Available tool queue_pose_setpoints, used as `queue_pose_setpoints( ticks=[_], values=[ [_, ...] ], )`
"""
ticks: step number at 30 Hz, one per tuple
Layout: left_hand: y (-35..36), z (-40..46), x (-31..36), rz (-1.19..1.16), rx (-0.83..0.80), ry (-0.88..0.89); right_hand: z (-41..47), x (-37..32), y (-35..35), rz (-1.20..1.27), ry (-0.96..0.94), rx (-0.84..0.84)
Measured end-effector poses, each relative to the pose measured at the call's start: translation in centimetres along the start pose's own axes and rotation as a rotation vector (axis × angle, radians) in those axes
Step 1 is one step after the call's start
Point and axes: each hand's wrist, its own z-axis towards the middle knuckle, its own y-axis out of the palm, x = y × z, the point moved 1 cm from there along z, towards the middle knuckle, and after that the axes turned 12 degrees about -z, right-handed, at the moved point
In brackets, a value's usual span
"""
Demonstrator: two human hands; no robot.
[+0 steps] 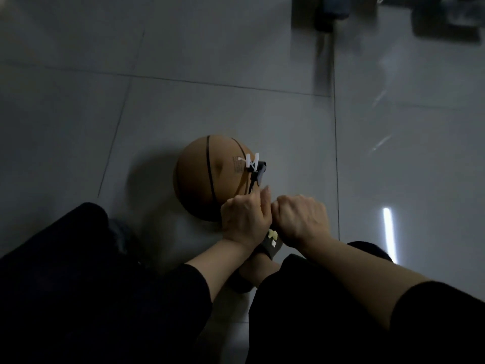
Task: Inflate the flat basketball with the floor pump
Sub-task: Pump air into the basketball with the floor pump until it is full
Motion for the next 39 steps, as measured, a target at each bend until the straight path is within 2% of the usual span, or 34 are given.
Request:
queue_pose_setpoints(
  ticks=[5, 8, 11, 13, 16, 19, 23, 28, 33, 39],
  values=[
    [-2.5, -4.0, 2.6, -0.103, -0.139, 0.007, -4.7, -0.1, -0.2, 0.096, 0.003, -0.098],
    [-5.5, -3.6, 4.2, -0.193, -0.095, 0.014, -6.2, -0.8, -3.5, 0.109, 0.01, -0.1],
    [-9.0, -2.5, 7.4, -0.173, 0.045, 0.096, -7.5, -0.8, -8.5, 0.098, -0.033, 0.011],
    [-10.9, -1.7, 9.7, -0.242, 0.111, 0.133, -8.1, -0.6, -11.6, 0.106, -0.071, 0.13],
    [-11.4, -1.0, 10.9, -0.288, 0.172, 0.184, -7.9, -0.4, -13.0, 0.096, -0.062, 0.245],
    [-9.4, -1.0, 8.9, -0.249, 0.179, 0.12, -7.5, -0.8, -10.7, 0.005, 0.012, 0.286],
    [-6.0, -1.6, 4.9, -0.233, 0.135, 0.112, -6.0, -1.7, -6.1, 0.032, 0.053, 0.149],
    [-3.2, -1.5, 1.3, -0.213, 0.086, 0.08, -2.8, -1.5, -3.0, 0.003, -0.002, 0.052],
    [-1.4, 0.3, -3.0, -0.192, 0.122, -0.061, 1.2, -2.8, -1.3, -0.021, -0.085, 0.026],
    [-0.6, -0.5, -2.5, -0.155, 0.048, -0.087, 1.1, -2.5, 0.1, -0.062, -0.034, -0.02]
  ],
)
